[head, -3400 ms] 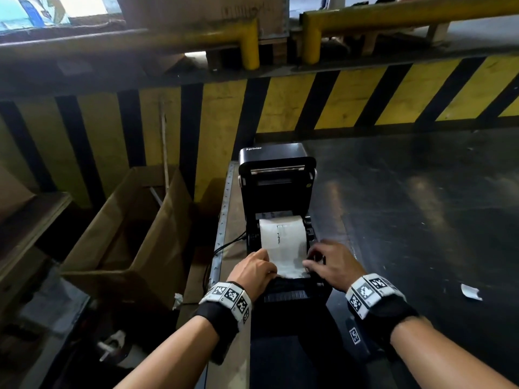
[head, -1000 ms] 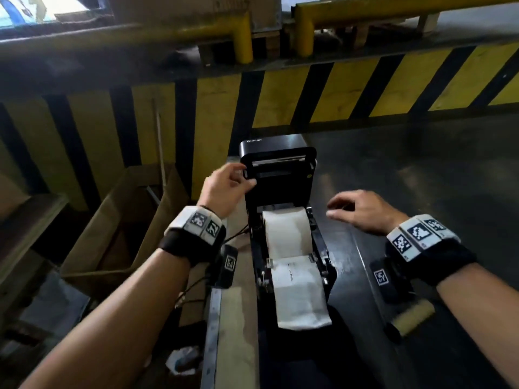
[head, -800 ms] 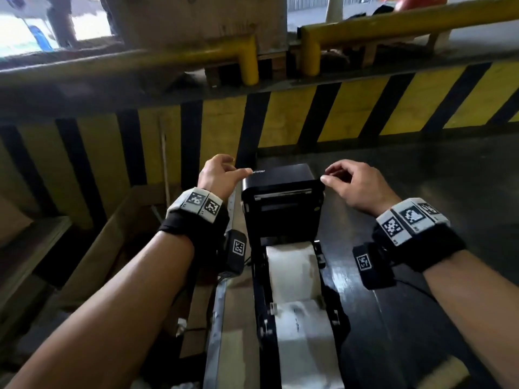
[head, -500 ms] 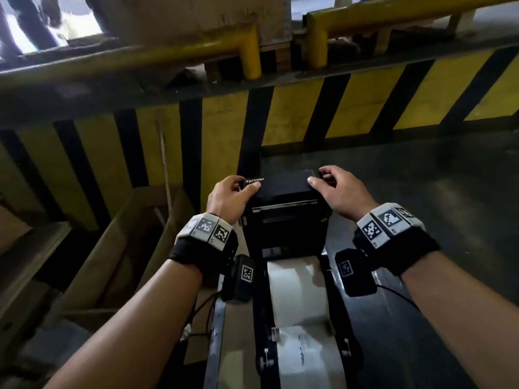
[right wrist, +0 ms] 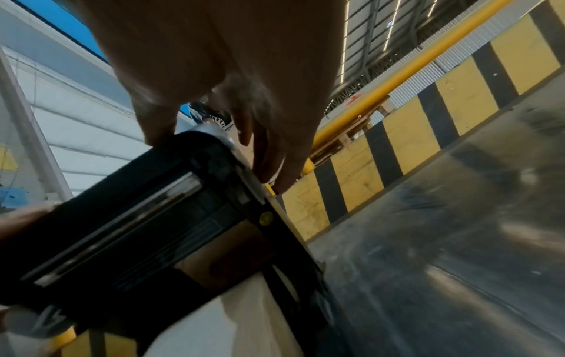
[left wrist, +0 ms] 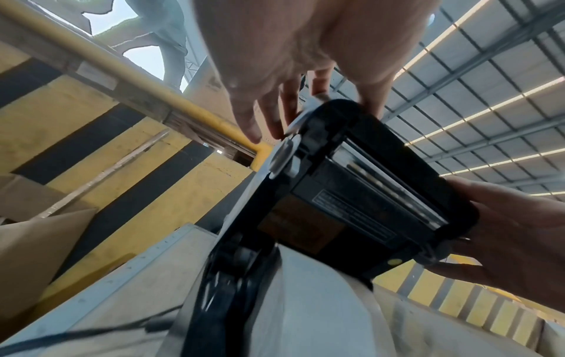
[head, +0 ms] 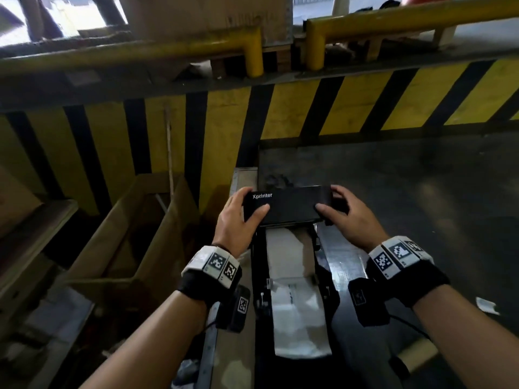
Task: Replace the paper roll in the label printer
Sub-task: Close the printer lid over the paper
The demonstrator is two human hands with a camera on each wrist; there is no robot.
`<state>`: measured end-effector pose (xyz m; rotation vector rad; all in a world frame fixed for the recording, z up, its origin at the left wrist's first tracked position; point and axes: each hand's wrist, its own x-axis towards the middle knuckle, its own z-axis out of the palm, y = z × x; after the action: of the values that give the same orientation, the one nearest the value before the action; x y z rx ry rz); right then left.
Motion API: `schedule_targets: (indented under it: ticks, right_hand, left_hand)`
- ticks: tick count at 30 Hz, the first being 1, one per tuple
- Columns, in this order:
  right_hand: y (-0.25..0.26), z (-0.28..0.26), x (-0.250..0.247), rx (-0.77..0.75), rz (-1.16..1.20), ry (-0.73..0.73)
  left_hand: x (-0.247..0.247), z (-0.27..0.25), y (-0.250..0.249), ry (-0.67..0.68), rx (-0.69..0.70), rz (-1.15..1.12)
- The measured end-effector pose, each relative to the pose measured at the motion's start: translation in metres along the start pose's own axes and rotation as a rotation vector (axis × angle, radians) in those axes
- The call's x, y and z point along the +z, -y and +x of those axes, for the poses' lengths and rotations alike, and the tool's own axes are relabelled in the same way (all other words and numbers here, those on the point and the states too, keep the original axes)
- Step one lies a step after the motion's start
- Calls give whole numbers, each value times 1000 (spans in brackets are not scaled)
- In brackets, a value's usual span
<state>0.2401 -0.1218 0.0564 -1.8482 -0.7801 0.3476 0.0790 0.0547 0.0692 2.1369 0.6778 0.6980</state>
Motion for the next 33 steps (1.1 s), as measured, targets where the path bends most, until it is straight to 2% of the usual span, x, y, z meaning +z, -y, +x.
schedule_targets:
  ticks: [5,8,14,20,25,33]
  right_hand:
    - [-12,-56,1,-5,-103,93]
    - [-19,-81,3,-67,-219,94]
    - [-28,-110,10,-86,-270,117]
    - [-34,-115,16,32,-255,155]
    - [-30,-113,23,77,-210,169]
    - [-43,-116,32,122,-114,216]
  left_hand:
    - [5,-54,17,122,-22,-40]
    - [8,-76,29,218,-61,-31]
    - [13,-101,40,291,-37,-65]
    - [18,-104,39,341,-151,-271]
    - [28,-97,48,337,-187,-370]
    - [36,-102,64,353,-168,-412]
